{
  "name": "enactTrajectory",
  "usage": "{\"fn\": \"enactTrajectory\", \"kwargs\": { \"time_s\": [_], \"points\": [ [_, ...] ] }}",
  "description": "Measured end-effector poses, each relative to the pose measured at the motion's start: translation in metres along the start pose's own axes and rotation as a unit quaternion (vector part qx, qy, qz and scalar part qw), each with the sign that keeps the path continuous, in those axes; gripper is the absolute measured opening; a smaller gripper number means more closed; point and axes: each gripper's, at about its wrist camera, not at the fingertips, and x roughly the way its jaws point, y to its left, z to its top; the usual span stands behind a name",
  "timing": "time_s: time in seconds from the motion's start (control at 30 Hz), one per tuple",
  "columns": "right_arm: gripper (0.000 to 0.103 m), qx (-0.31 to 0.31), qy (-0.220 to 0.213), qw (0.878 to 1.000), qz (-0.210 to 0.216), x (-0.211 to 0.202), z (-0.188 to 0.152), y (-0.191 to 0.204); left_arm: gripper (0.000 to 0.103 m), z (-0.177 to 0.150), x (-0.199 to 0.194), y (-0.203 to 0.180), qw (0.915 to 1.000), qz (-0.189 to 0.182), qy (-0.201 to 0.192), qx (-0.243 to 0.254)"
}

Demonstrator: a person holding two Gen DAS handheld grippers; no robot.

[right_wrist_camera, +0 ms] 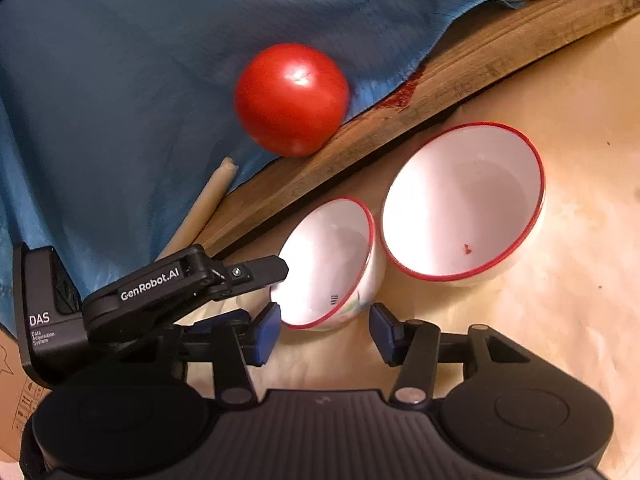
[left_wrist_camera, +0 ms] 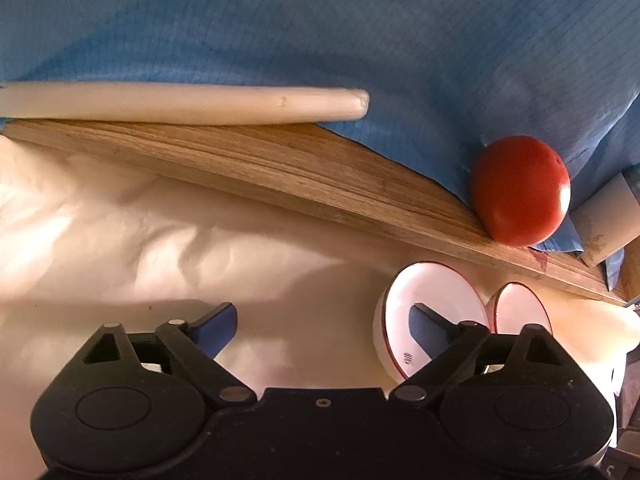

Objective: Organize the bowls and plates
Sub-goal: 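Move both tools toward the white red-rimmed bowls, then close both tools on the rim of one white red-rimmed bowl, then lift the white bowl with both tools and lower it into the steel bowl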

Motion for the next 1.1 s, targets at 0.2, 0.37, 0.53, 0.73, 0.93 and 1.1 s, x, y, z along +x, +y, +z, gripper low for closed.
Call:
{"fn": "enactTrajectory", "kwargs": {
  "time_s": [0.2, 0.37, 0.53, 0.73, 0.93, 1.1],
  "points": [
    [0.049, 0.010, -0.008, 1.000, 0.002, 0.002, 0.001, -0.003, 0.079, 0.000, 0.000, -0.003, 0.9999, -0.016, -0.002, 0.003],
    [0.046, 0.015, -0.007, 1.000, 0.005, 0.000, 0.003, -0.006, 0.043, -0.002, 0.003, -0.009, 0.9996, -0.026, 0.003, -0.005],
    [0.043, 0.021, -0.005, 1.000, 0.008, -0.005, 0.004, -0.011, 0.031, -0.003, 0.001, -0.018, 0.9997, -0.023, 0.001, 0.011],
    [0.038, 0.028, -0.005, 1.000, 0.010, -0.011, 0.005, -0.018, 0.016, -0.005, 0.001, -0.028, 0.9996, -0.021, -0.003, 0.017],
    [0.034, 0.032, -0.009, 0.999, 0.011, -0.015, 0.006, -0.024, 0.009, -0.013, -0.004, -0.036, 0.9996, -0.012, -0.009, 0.026],
    [0.030, 0.030, -0.010, 0.999, 0.014, -0.018, 0.005, -0.026, 0.009, -0.017, -0.005, -0.036, 0.9995, -0.002, -0.012, 0.030]
  ]
}}
